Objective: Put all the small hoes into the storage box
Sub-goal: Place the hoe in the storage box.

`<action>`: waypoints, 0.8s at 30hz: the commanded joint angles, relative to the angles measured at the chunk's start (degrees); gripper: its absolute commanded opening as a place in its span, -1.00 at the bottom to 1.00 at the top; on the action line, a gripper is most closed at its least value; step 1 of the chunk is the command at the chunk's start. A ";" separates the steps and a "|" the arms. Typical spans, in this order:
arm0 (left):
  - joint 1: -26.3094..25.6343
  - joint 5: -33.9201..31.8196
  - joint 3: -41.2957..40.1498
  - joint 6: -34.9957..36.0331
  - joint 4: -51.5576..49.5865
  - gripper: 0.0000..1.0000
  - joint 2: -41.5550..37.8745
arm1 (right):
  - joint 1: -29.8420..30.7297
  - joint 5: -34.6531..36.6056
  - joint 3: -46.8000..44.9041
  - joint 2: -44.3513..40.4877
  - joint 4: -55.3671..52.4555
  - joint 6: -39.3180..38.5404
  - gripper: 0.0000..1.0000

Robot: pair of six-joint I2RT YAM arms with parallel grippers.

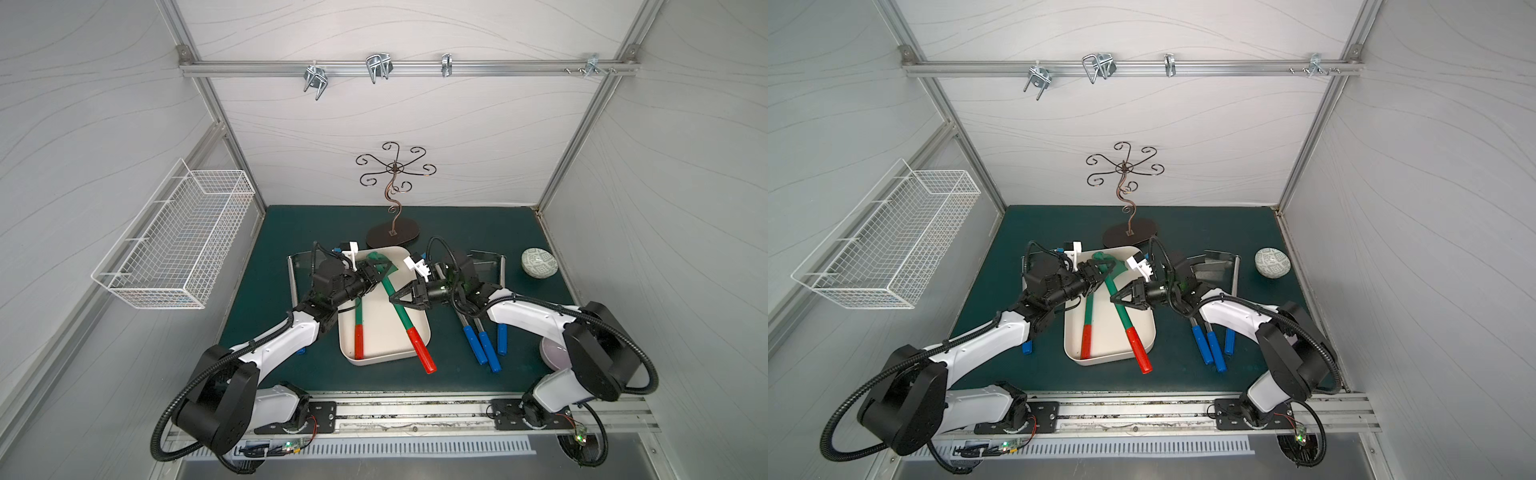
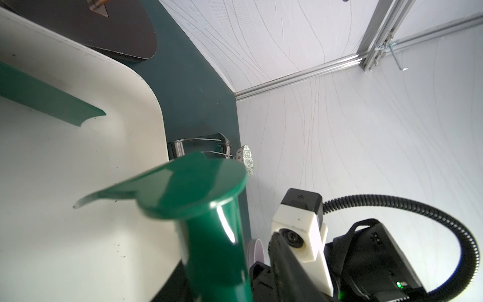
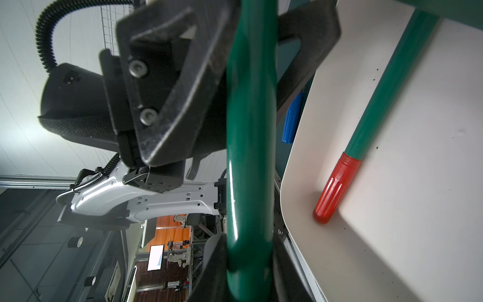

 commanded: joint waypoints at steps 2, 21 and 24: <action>-0.57 2.51 0.64 -0.60 6.36 -0.45 -0.29 | 0.69 -1.80 1.68 0.67 5.66 0.96 -1.00; -3.50 -15.04 25.54 19.52 -44.78 -1.00 -0.37 | -9.56 27.28 10.99 -21.02 -38.93 -27.41 -0.06; -5.03 -18.67 35.83 22.48 -55.74 -1.00 6.15 | -9.65 32.92 14.15 -23.31 -47.06 -32.51 -0.04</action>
